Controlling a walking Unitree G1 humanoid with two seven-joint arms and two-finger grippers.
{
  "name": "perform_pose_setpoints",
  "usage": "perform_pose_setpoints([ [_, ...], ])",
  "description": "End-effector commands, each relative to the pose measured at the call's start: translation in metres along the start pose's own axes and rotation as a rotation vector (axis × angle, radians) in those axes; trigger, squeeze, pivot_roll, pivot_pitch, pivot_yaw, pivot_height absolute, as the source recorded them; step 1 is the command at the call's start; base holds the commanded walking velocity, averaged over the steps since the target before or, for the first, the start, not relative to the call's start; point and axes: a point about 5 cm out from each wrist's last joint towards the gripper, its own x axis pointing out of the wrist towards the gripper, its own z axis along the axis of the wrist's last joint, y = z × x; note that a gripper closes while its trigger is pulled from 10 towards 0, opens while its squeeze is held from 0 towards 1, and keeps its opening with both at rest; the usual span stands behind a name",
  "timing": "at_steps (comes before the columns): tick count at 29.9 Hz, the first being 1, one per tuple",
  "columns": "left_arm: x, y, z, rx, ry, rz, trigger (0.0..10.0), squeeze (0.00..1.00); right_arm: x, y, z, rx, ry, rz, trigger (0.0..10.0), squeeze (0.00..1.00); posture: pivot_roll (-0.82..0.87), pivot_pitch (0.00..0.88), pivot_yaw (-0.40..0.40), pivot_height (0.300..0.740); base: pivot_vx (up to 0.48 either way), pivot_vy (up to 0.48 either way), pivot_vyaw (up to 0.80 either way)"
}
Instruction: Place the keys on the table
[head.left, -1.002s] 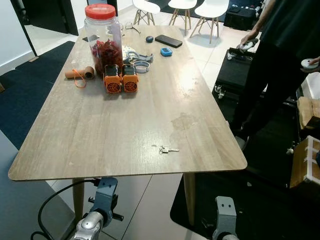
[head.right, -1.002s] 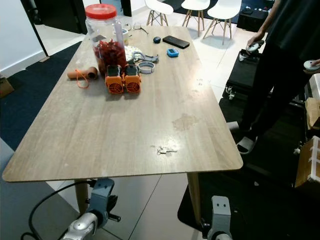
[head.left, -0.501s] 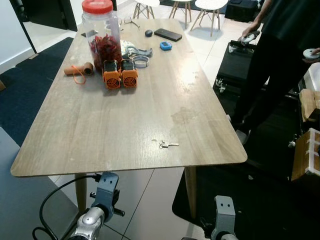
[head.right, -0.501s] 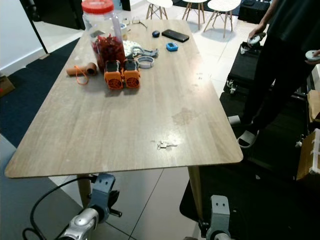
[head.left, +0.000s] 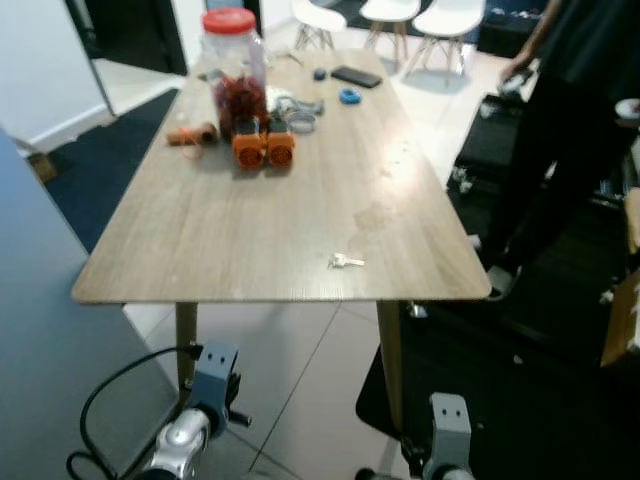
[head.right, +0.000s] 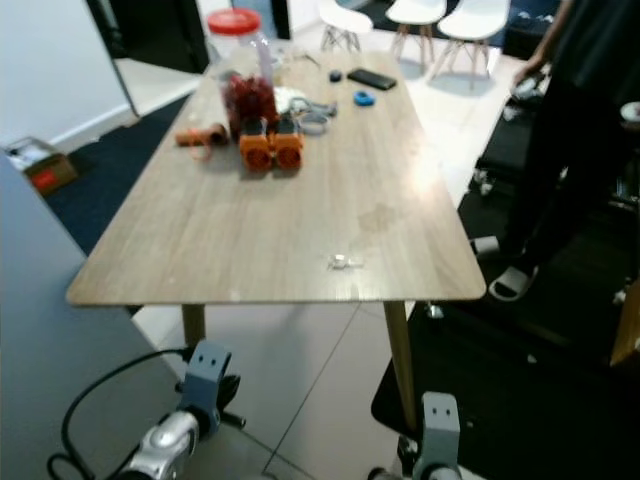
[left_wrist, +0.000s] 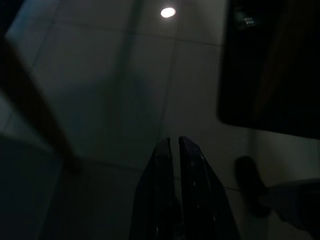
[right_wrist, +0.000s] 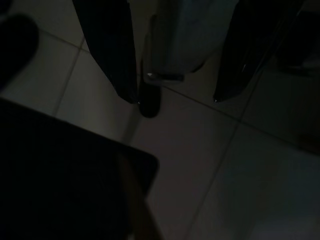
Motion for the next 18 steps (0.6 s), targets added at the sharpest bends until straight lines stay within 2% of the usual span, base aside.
perform_pose_setpoints([
  [1,0.001,0.0003,0.0033,-0.007,-0.015,0.0,10.0,0.0,-0.0026,0.0005,-0.0081,0.025,0.021,-0.008,10.0,0.0,0.09,0.042,-0.025,0.74,-0.371,0.0,0.0],
  [13,0.0007,0.0035,0.0039,-0.004,-0.013,0.005,10.0,0.0,-0.0025,0.0015,-0.0088,0.026,0.026,-0.008,10.0,0.0,0.09,0.04,-0.022,0.74,-0.371,0.0,0.0],
  [16,0.0007,0.0041,0.0045,-0.003,-0.015,0.007,10.0,0.0,-0.0023,0.0018,-0.0083,0.028,0.025,-0.008,10.0,0.0,0.09,0.039,-0.021,0.74,-0.315,0.0,0.0],
  [18,0.0008,0.0051,0.0053,0.0,-0.018,0.013,10.0,0.0,-0.0022,0.0021,-0.0081,0.029,0.023,-0.007,10.0,0.0,0.1,0.037,-0.018,0.74,0.0,0.0,0.0],
])
